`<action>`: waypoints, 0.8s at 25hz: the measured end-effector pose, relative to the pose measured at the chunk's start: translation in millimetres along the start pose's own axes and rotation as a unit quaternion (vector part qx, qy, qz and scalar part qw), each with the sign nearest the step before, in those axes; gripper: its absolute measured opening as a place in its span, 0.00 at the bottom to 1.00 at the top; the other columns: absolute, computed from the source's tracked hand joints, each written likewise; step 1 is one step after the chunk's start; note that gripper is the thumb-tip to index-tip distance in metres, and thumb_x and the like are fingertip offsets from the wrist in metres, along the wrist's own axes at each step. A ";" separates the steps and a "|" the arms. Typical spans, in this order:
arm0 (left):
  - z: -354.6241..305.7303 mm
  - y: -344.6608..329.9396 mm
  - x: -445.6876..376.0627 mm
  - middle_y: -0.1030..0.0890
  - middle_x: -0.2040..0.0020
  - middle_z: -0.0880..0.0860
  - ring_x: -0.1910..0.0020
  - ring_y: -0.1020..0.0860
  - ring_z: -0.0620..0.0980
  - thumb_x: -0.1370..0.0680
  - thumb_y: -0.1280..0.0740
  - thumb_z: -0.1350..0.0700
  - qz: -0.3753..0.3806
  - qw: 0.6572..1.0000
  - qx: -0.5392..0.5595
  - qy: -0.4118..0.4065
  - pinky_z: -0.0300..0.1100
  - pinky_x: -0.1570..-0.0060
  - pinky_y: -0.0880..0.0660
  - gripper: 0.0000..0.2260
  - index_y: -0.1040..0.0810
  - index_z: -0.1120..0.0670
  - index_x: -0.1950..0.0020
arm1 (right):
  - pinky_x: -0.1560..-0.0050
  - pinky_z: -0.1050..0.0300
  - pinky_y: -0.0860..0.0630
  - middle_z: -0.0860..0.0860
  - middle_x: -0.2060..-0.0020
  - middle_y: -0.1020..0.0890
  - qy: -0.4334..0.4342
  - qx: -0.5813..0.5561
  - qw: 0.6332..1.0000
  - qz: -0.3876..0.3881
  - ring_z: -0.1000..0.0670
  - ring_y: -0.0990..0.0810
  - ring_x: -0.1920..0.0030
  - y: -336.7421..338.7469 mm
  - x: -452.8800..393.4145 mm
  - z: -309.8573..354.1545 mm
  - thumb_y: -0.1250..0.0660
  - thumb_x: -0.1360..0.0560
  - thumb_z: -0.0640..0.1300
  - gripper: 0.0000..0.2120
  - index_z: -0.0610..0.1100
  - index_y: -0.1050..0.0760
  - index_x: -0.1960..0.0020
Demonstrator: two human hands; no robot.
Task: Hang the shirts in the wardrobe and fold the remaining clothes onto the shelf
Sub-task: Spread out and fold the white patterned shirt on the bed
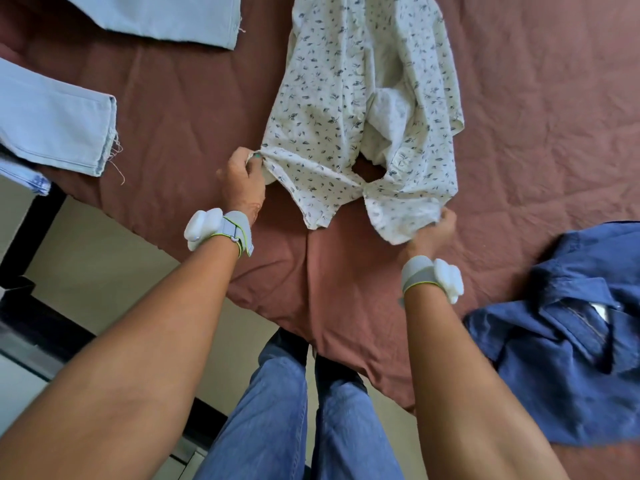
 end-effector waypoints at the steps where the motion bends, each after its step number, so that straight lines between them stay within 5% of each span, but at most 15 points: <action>1: -10.4 10.7 0.0 0.25 0.61 0.57 0.62 0.23 0.61 0.25 0.44 0.49 -0.018 1.000 0.002 0.025 0.51 0.60 0.21 0.10 0.25 0.50 0.53 | 0.53 0.56 0.22 0.47 0.53 0.19 -0.057 -0.089 0.994 -0.017 0.48 0.19 0.53 4.9 -8.5 7.7 0.40 0.31 0.46 0.09 0.46 0.23 0.55; 3: -38.9 31.2 0.6 0.27 0.54 0.60 0.56 0.23 0.63 0.22 0.44 0.53 -0.063 0.996 -0.025 0.063 0.48 0.56 0.23 0.11 0.23 0.49 0.46 | 0.60 0.63 0.22 0.49 0.57 0.18 -0.087 -0.235 0.968 -0.010 0.54 0.16 0.58 17.0 -12.2 40.7 0.38 0.29 0.43 0.05 0.48 0.23 0.59; 5: -75.9 52.1 2.4 0.24 0.51 0.64 0.53 0.24 0.63 0.21 0.44 0.56 -0.085 0.993 -0.056 0.063 0.47 0.56 0.30 0.12 0.23 0.54 0.43 | 0.61 0.62 0.22 0.48 0.57 0.17 -0.066 -0.268 0.961 -0.008 0.48 0.16 0.56 20.9 -10.6 83.5 0.38 0.32 0.44 0.06 0.47 0.22 0.59; 8: -148.3 94.7 -6.7 0.21 0.52 0.66 0.51 0.24 0.64 0.24 0.40 0.52 -0.042 0.999 0.006 -0.013 0.51 0.55 0.30 0.10 0.23 0.57 0.52 | 0.70 0.73 0.33 0.50 0.63 0.23 0.135 -0.101 0.985 -0.021 0.48 0.25 0.60 39.3 -3.4 189.3 0.39 0.27 0.41 0.03 0.44 0.29 0.59; 11: -225.6 166.9 -7.2 0.20 0.55 0.57 0.53 0.22 0.54 0.31 0.26 0.47 0.053 0.990 0.041 -0.122 0.45 0.52 0.27 0.14 0.20 0.54 0.51 | 0.62 0.64 0.31 0.47 0.60 0.22 0.392 -0.007 0.920 0.025 0.46 0.25 0.60 82.8 24.4 310.1 0.34 0.33 0.35 0.11 0.39 0.26 0.50; 13: -238.4 200.9 -16.5 0.19 0.50 0.60 0.47 0.22 0.58 0.28 0.28 0.55 -0.006 0.992 -0.046 -0.117 0.46 0.47 0.27 0.12 0.19 0.56 0.46 | 0.55 0.60 0.31 0.42 0.53 0.22 0.461 0.076 0.884 0.009 0.43 0.24 0.55 99.1 25.6 348.1 0.32 0.34 0.31 0.17 0.39 0.24 0.45; 16: -213.4 236.1 7.5 0.22 0.40 0.66 0.39 0.25 0.64 0.21 0.39 0.58 -0.021 0.996 -0.080 0.033 0.49 0.46 0.28 0.14 0.23 0.65 0.40 | 0.51 0.52 0.31 0.44 0.51 0.30 0.377 0.111 0.919 0.031 0.46 0.31 0.53 123.3 44.8 345.6 0.37 0.30 0.39 0.10 0.42 0.26 0.49; 18: -197.8 236.9 33.6 0.26 0.35 0.65 0.36 0.26 0.62 0.18 0.43 0.59 0.012 0.996 0.010 0.093 0.44 0.51 0.30 0.16 0.28 0.68 0.34 | 0.57 0.51 0.32 0.44 0.53 0.27 0.248 0.027 0.968 -0.016 0.44 0.28 0.56 132.0 44.6 318.7 0.40 0.33 0.40 0.06 0.43 0.27 0.58; 20: -183.0 230.5 57.2 0.29 0.31 0.63 0.33 0.29 0.60 0.17 0.47 0.60 -0.051 0.970 0.150 0.183 0.39 0.54 0.28 0.18 0.34 0.67 0.30 | 0.63 0.57 0.30 0.42 0.51 0.20 0.156 -0.012 0.987 -0.031 0.40 0.21 0.54 137.2 46.1 294.2 0.41 0.32 0.35 0.11 0.45 0.21 0.59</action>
Point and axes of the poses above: each hand's wrist, its own x-axis away from the middle knuckle, its own y-axis out of the back of the hand, z = x × y, the point moved 2 cm from there along -x, towards the middle knuckle
